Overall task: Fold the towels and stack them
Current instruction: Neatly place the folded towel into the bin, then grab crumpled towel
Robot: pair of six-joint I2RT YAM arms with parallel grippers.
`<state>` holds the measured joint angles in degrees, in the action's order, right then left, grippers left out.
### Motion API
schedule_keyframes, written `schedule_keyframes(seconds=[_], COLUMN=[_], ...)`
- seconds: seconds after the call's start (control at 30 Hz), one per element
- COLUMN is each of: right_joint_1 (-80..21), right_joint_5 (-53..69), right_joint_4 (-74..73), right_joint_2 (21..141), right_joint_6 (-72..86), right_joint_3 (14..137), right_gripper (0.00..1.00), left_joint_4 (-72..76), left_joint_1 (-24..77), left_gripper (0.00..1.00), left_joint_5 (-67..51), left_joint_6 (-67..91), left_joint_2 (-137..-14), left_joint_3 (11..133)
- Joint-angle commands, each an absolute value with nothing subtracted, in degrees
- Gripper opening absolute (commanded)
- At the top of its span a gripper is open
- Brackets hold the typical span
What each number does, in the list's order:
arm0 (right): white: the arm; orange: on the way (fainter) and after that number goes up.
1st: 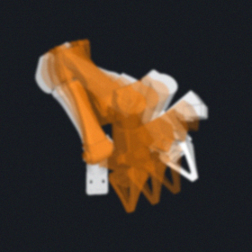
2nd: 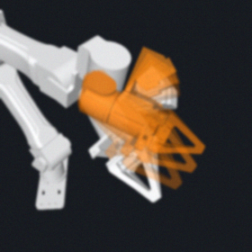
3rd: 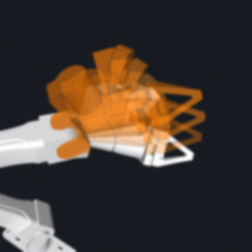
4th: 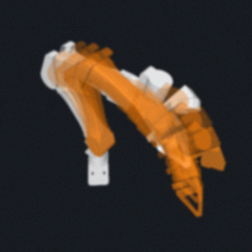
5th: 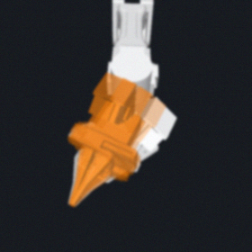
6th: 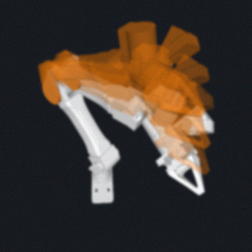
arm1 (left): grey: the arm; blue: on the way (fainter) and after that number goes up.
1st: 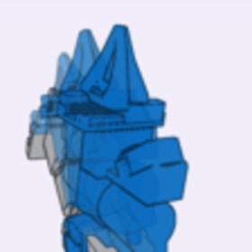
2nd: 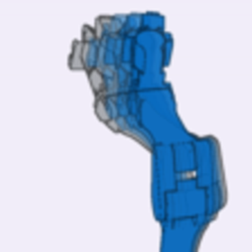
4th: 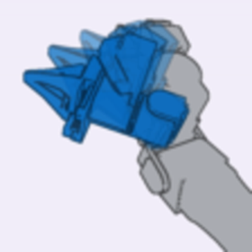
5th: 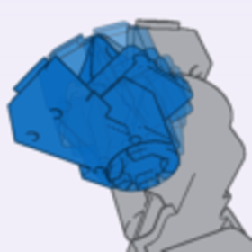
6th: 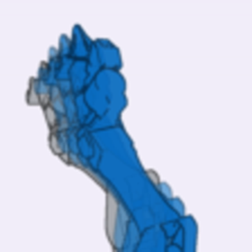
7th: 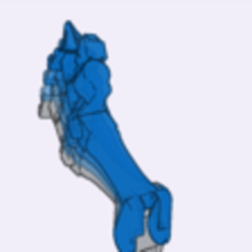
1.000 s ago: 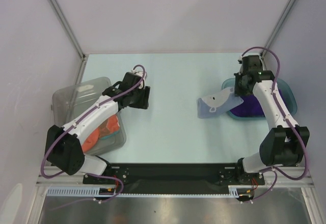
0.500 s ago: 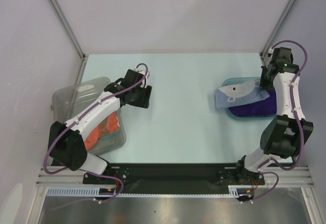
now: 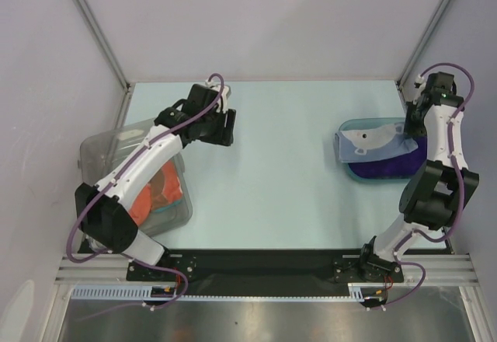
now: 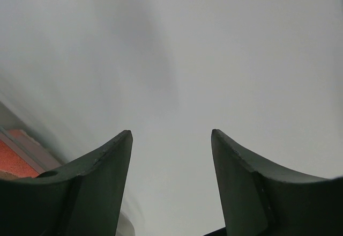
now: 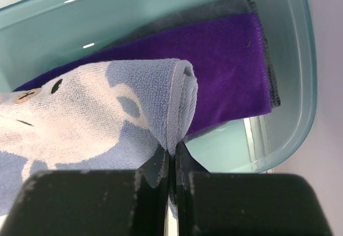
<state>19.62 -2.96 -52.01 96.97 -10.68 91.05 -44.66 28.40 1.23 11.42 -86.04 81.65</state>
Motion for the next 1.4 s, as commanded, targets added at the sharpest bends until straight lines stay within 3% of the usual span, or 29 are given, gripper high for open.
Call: schedule_keyframes(seconds=[0.0, 0.37, 0.4, 0.43, 0.5, 0.63, 0.73, 0.83, 0.87, 0.93, 0.97, 1.2, 1.37], right_joint_1=[21.71, 24.43, 24.52, 24.70, 24.70, 24.70, 23.56, 20.24, 19.17, 14.88, 13.03, 0.72, -6.93], right_joint_5=[-2.90, -1.66, -1.58, -1.76, -6.57, -11.96, -12.91, -13.97, -13.19, -12.22, -11.87, -6.52, -2.29], right_joint_4=[-50.37, -48.87, -47.91, -47.81, -49.12, -51.06, -51.33, -51.07, -51.15, -50.72, -50.02, -42.37, -39.11], right_joint_2=[97.73, 102.83, 103.62, 105.62, 108.09, 111.36, 109.43, 106.35, 104.78, 102.76, 101.27, 87.47, 84.11], right_joint_6=[-12.92, -14.24, -13.98, -13.80, -12.23, -9.41, -5.55, -1.25, -0.27, 3.14, 3.42, 7.56, 7.56], right_joint_3=[94.48, 97.82, 98.08, 98.52, 101.23, 104.93, 105.03, 103.98, 103.80, 102.66, 100.31, 90.54, 87.28], right_gripper=[0.00, 0.02, 0.07, 0.28, 0.55, 0.65, 0.76, 0.80, 0.81, 0.94, 1.00, 1.00, 1.00], left_joint_4=[-46.66, -47.64, -47.55, -47.55, -47.55, -47.90, -46.67, -44.74, -44.91, -45.44, -45.96, -41.22, -42.10], left_joint_1=[28.21, 28.21, 28.21, 28.13, 28.21, 28.21, 27.86, 26.11, 25.32, 22.25, 20.15, 9.24, 3.97], left_gripper=[0.67, 0.68, 0.68, 0.68, 0.69, 0.69, 0.73, 0.77, 0.83, 0.87, 0.98, 1.00, 1.00], left_joint_5=[0.44, 0.62, 0.70, 0.79, 1.14, 2.46, 4.83, 5.27, 5.10, 3.44, 3.34, 11.24, 19.24], left_joint_6=[10.11, 9.41, 9.23, 9.32, 8.97, 8.96, 10.19, 10.98, 12.12, 13.53, 14.32, 23.72, 31.10], left_joint_2=[-87.36, -92.54, -92.98, -93.68, -94.48, -95.01, -93.34, -91.06, -90.71, -89.13, -88.51, -71.30, -63.47], left_joint_3=[86.82, 93.25, 93.69, 93.87, 94.48, 95.19, 94.48, 93.17, 93.16, 92.90, 92.64, 74.22, 63.12])
